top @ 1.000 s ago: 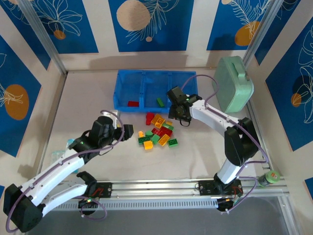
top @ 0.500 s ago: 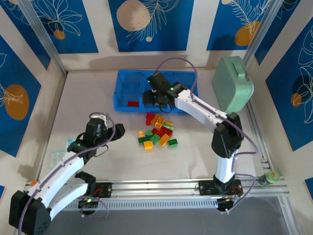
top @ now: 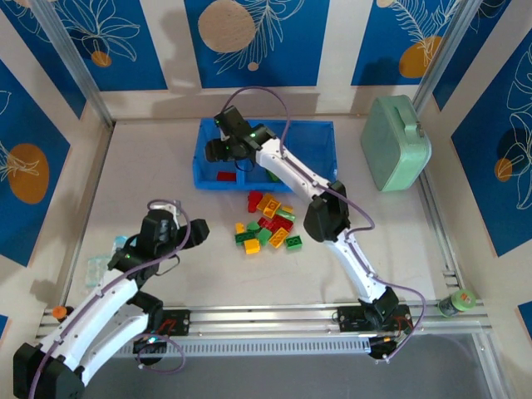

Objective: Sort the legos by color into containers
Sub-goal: Place the lego in the container.

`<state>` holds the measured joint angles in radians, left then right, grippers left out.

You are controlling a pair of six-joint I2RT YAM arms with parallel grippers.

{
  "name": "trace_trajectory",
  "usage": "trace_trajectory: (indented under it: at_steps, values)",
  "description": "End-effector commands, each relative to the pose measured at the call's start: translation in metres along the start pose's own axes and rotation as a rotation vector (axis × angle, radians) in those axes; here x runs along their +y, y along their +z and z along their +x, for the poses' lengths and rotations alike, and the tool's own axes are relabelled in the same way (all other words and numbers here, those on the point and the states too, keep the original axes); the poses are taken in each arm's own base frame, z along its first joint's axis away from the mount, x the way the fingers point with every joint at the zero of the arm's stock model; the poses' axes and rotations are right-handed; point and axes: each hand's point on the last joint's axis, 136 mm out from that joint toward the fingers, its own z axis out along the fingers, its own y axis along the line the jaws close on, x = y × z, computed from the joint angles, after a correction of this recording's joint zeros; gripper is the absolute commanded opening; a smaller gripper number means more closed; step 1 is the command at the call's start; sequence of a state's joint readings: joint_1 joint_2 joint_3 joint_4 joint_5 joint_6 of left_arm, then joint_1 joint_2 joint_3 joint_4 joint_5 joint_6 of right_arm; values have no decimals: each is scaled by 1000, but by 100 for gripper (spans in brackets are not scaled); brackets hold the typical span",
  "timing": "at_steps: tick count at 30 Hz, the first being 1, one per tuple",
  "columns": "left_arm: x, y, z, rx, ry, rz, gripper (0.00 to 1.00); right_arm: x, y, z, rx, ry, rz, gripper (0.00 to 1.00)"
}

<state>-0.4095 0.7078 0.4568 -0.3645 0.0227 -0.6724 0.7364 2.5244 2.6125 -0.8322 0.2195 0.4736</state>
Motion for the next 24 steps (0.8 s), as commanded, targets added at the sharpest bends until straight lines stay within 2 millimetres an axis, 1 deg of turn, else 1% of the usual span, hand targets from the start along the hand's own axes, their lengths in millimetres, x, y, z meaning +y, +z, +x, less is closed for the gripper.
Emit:
trace_trajectory:
  at_steps: [1,2,3,4,5,6,8,13,16,17,21,23,24]
  values:
    - [5,-2,11,37,6,-5,74,-3,1,0,13,-17,-3,58]
    - [5,-2,11,38,5,-6,74,-4,4,-2,7,-16,-7,58]
    - [5,-4,11,36,7,-6,74,-3,5,-4,0,-17,-15,60]
    - [4,-5,10,36,10,-4,74,-3,5,-6,-8,-18,-17,67]
    - [3,-5,9,36,16,1,74,-2,5,-7,-13,-22,-16,75]
    - [2,-5,9,39,24,3,74,-1,3,-10,-22,-25,-16,79]
    - [0,-6,8,48,35,1,74,0,-5,-14,-34,-28,-8,84]
    - [-8,-1,10,81,58,22,75,8,-43,-25,-72,-54,12,88]
    - [-15,3,10,102,96,30,75,10,-72,-29,-81,-49,15,88]
    - [-18,5,10,111,110,31,75,10,-81,-28,-77,-45,22,88]
    - [-32,18,11,153,150,56,75,3,-109,-8,-69,-44,45,87]
    - [-41,26,9,169,167,72,75,-5,-120,9,-73,-29,39,87]
    - [-44,31,8,178,177,74,75,-12,-127,16,-83,-12,40,87]
